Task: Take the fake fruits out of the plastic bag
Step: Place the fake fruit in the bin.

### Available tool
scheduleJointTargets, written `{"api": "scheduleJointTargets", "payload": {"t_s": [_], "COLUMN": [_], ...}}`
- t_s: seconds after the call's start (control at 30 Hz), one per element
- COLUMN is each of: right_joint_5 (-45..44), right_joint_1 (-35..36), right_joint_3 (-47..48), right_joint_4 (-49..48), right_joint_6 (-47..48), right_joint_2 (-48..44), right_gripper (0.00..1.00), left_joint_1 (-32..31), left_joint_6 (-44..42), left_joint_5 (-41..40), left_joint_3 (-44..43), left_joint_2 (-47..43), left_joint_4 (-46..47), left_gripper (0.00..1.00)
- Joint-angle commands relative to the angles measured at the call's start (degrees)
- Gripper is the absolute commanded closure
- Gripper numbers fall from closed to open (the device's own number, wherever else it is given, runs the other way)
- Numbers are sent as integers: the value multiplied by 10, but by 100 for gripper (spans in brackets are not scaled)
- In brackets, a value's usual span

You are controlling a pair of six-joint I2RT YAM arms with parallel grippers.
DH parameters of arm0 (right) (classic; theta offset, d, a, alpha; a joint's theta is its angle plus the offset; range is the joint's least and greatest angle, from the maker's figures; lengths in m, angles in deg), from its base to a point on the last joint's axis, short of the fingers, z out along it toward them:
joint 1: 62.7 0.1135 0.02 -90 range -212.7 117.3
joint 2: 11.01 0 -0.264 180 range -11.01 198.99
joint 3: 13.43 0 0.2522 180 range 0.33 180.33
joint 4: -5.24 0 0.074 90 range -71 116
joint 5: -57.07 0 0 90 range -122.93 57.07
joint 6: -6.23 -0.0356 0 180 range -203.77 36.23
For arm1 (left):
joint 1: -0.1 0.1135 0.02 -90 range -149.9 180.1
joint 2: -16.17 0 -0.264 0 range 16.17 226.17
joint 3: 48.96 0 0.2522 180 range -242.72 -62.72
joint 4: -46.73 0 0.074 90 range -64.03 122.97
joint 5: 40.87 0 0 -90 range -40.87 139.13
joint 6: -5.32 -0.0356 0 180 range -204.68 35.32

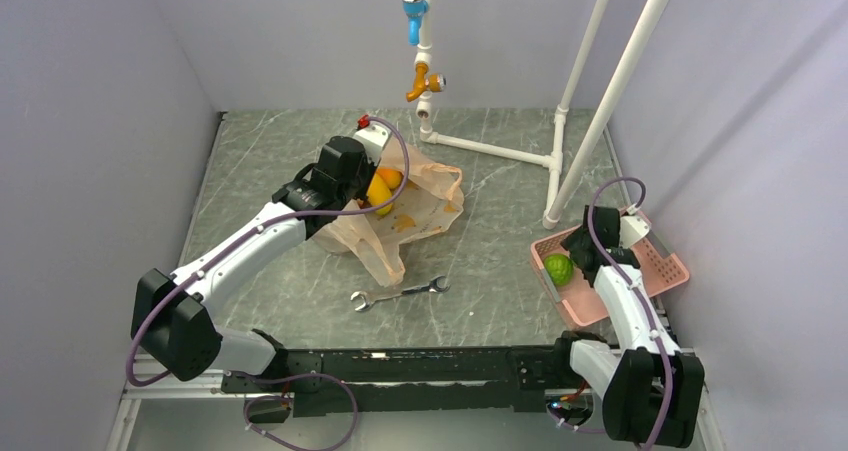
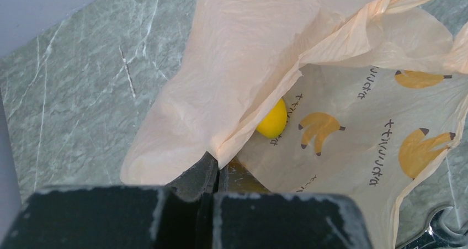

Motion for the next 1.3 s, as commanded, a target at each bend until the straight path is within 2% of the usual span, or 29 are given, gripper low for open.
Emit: {"api": "scheduleJointTargets", "payload": {"t_s": [0.0, 0.1, 0.2, 0.37, 0.47, 0.63, 0.9, 1.07, 1.17, 1.27], "right_joint_5": [12, 32, 35, 33, 37, 37, 29, 5, -41, -119], "right_joint_1": [-13, -13, -13, -13, -14, -13, -12, 5, 47, 169], "right_joint_3": [-11, -16, -18, -26, -31, -31, -31, 7, 43, 82], "right_joint_4": [-31, -52, -53, -50, -52, -50, -49, -14, 17, 45], "right_joint_6": [-7, 2, 9, 11, 14, 7, 15, 29, 34, 30], "right_joint_2": [7, 0, -11, -33, -41, -37, -50, -73, -83, -90], "right_gripper": [89, 78, 54, 32, 30, 17, 14, 13, 13, 13], "left_joint_1": [1, 2, 2, 2, 2, 2, 8, 8, 8, 8], "left_joint_6": [2, 3, 4, 6, 6, 2, -5, -3, -4, -5], "left_joint_5": [-22, -18, -16, -21, -6, -23, -28, -25, -21, -15], "left_joint_3": [-23, -27, -26, -28, -28, -24, -22, -24, -22, -26], "left_joint_2": [-8, -14, -18, -17, -16, -17, -16, -12, -10, -8], "left_joint_4": [6, 6, 4, 4, 5, 5, 11, 8, 9, 6], "left_gripper": [100, 100, 100, 100, 100, 100, 100, 100, 100, 100]}}
